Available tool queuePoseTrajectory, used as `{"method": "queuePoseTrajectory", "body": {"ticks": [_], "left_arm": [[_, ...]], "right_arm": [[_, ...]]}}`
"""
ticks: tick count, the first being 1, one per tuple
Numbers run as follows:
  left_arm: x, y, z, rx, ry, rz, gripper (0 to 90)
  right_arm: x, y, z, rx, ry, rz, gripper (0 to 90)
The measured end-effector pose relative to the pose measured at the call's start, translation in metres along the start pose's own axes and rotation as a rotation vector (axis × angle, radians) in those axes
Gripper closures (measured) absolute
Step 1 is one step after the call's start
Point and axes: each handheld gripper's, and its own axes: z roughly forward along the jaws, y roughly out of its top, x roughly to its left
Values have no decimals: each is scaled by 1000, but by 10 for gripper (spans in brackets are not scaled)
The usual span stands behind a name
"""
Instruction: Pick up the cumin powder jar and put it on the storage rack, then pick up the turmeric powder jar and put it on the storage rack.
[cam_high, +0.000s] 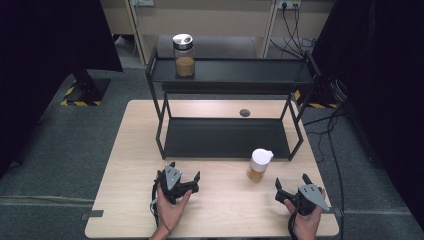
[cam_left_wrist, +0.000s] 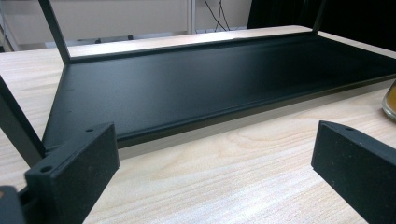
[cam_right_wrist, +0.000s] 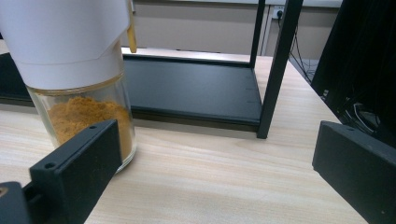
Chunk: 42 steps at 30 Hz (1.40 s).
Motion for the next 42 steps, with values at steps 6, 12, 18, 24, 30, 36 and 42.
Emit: {"method": "queuePoseTrajectory", "body": {"ticks": [6,12,18,24,30,36,42], "left_arm": [[0,0,0,0,-1,0,0],[0,0,0,-1,-1,4,0],[0,-1,-1,-4,0,2,0],[0,-1,-1,-5,2,1,0],[0,-1,-1,-2,2,2,0],[0,0,-1,1,2,4,0],[0,0,0,0,3,7,0]], "right_arm": [[0,0,0,0,0,-3,15],[1,0,0,-1,-2,-3,14],[1,-1,0,-3,-4,-5,15],[1,-1,0,-3,-3,-5,15],[1,-1,0,-3,-2,-6,15],[-1,-1,-1,-8,5,-1,15],[-9,-6,-2,-33,40,22,17]]}}
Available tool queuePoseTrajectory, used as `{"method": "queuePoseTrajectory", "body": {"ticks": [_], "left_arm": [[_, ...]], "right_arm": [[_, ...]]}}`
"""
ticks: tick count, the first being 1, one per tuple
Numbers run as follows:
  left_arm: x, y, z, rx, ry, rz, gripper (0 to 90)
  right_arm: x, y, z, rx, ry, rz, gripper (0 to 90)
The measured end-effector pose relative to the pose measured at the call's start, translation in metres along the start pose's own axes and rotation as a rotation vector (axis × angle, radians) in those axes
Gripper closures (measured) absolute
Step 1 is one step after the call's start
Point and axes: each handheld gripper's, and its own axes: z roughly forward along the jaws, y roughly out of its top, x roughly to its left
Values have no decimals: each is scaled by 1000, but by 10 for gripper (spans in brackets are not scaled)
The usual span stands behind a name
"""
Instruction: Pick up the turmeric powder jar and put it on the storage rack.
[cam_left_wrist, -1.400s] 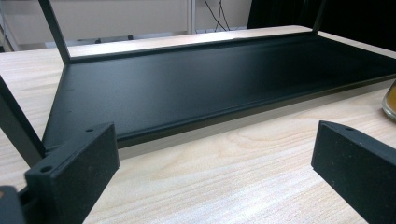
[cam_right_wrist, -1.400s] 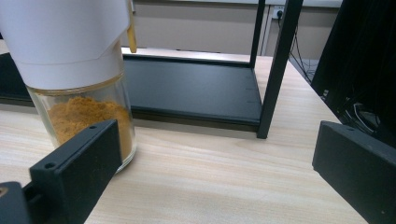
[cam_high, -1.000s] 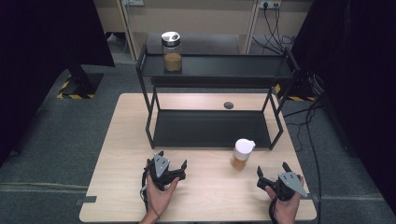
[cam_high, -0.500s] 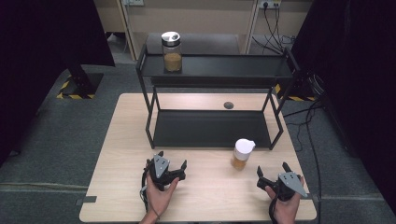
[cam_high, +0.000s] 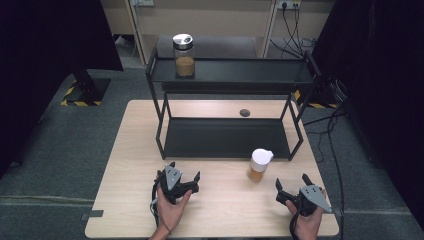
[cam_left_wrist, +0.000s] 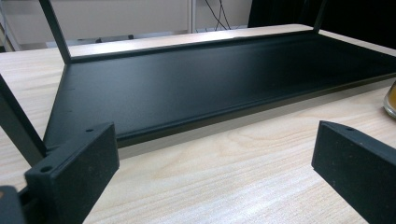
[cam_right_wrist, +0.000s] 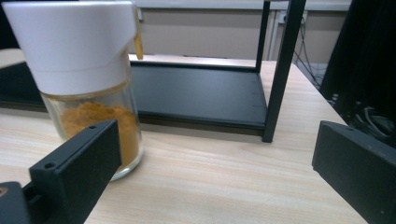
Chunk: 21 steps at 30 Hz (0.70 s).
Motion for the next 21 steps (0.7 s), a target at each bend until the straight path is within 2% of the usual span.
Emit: {"method": "queuePoseTrajectory", "body": {"ticks": [5,9,10,11,13,14,19,21], "left_arm": [[0,0,0,2,0,-3,0],[-1,0,0,1,1,1,0],[-1,0,1,0,1,2,0],[-1,0,1,1,1,2,0],[-1,0,0,0,1,1,0],[-1,0,0,-3,0,2,0],[-1,-1,0,-4,-1,3,0],[0,0,0,-2,-3,6,0]], "right_arm": [[-6,-3,-1,-19,31,13,27],[-12,-7,-2,-41,90,-2,24],[-15,-10,-1,-56,123,-3,25],[-16,-11,0,-63,136,-5,24],[-17,-13,1,-74,151,2,25],[-18,-14,4,-85,183,6,24],[-16,-15,10,-96,217,21,24],[-13,-13,13,-101,230,5,24]]}}
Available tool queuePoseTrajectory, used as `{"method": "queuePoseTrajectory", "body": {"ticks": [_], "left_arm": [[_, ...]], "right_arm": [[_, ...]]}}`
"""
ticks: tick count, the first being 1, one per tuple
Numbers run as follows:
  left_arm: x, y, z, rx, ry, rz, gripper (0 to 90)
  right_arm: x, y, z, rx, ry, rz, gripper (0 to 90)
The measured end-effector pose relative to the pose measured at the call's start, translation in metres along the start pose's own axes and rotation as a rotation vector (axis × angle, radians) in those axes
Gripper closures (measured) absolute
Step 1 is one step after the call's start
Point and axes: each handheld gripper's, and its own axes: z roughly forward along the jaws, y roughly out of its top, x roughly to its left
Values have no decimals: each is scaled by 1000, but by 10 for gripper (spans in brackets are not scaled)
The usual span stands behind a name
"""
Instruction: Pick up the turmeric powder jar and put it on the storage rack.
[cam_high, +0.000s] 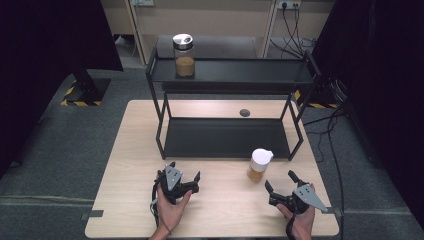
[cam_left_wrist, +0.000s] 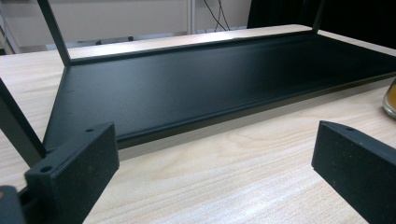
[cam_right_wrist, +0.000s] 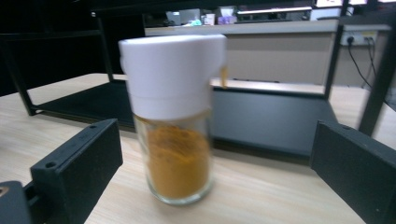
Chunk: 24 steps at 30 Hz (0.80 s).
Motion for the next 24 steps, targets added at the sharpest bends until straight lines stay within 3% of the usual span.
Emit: {"method": "queuePoseTrajectory", "body": {"ticks": [8,13,24], "left_arm": [[0,0,0,-3,-1,5,0],[-1,0,0,-2,-2,8,0],[0,0,0,0,-4,5,0]], "right_arm": [[8,16,20,-29,23,-26,24],[12,28,38,-21,34,-46,23],[16,37,57,11,33,-75,22]]}}
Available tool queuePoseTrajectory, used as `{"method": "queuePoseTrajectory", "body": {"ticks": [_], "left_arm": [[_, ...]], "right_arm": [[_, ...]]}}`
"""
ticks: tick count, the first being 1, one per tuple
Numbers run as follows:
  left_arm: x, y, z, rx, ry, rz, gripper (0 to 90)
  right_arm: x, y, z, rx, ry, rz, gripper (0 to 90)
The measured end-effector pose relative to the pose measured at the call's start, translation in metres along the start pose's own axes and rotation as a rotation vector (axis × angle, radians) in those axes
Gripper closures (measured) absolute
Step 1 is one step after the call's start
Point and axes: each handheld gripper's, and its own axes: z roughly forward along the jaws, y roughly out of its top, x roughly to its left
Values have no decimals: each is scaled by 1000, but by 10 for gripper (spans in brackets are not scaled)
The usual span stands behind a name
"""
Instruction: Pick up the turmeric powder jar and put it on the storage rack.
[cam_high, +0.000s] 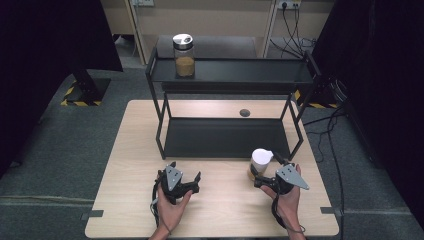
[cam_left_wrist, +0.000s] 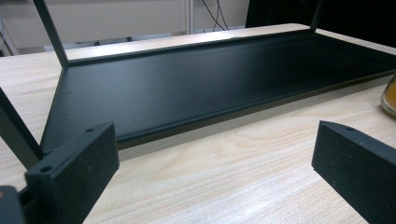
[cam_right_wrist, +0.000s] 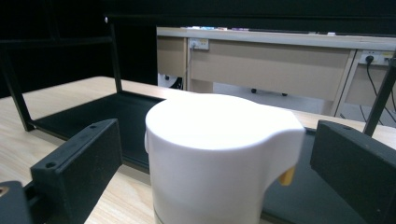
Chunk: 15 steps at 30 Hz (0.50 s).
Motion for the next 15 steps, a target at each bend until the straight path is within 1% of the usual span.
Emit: {"method": "queuePoseTrajectory", "body": {"ticks": [5,10,11,15], "left_arm": [[0,0,0,-1,-1,-1,0],[1,0,0,-2,-2,-1,0],[1,0,0,0,-2,-2,0],[1,0,0,-1,-3,-2,0]], "right_arm": [[1,2,9,14,-2,-10,23],[2,0,14,19,-10,-4,31],[3,0,15,16,-20,-2,48],[4,-1,17,17,-26,2,78]]}}
